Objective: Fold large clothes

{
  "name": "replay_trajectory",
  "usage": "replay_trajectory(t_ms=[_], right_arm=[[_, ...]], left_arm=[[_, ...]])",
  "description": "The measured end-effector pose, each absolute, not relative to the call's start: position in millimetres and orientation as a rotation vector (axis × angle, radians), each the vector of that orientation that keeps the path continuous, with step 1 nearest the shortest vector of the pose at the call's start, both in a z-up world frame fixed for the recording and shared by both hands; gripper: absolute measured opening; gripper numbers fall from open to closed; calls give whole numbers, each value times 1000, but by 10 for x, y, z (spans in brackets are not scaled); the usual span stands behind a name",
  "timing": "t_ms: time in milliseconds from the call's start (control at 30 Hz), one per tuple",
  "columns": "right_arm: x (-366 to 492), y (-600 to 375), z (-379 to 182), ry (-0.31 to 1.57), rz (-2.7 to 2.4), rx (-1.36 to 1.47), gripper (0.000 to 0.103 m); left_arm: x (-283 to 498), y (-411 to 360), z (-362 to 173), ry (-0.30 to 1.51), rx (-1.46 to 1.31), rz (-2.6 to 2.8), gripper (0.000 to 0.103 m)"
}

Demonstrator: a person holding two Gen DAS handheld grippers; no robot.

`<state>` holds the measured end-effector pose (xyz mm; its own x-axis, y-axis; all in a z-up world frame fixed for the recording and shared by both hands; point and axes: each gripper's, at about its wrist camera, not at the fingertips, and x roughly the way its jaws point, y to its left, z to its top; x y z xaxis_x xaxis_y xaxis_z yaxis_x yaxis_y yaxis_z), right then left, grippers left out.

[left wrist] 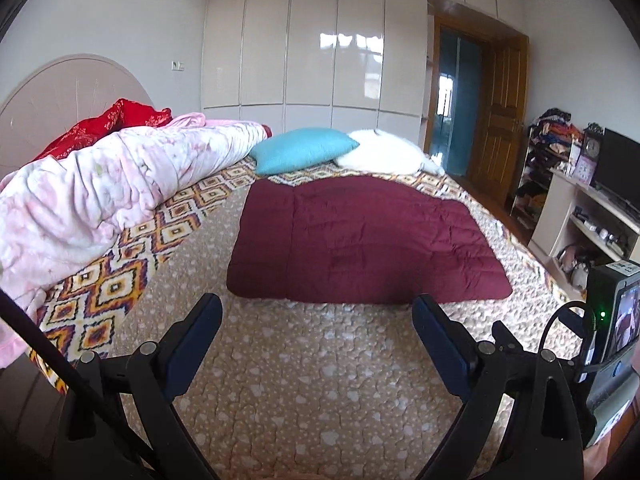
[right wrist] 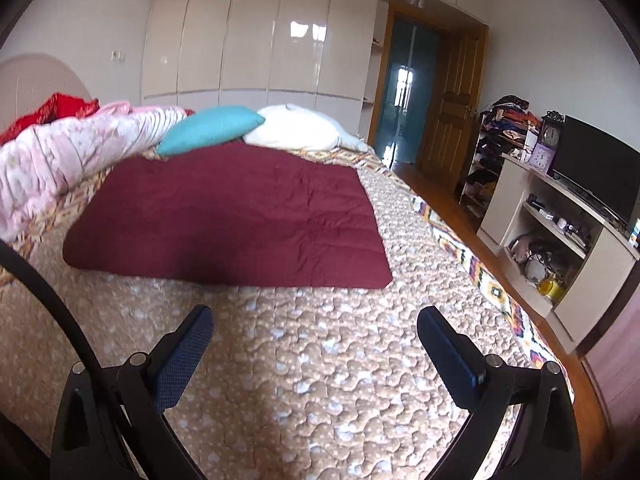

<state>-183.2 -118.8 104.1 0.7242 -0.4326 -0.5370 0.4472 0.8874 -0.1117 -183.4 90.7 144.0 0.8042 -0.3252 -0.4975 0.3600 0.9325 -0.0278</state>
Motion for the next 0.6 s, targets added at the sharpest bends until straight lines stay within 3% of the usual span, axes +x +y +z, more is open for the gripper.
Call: replay_trajectory(t_ms=[600], right_arm=[[-1626,-988,573,780,-474,-4,103]], left_arm=[[-1664,682,817,730,159,-329,95]])
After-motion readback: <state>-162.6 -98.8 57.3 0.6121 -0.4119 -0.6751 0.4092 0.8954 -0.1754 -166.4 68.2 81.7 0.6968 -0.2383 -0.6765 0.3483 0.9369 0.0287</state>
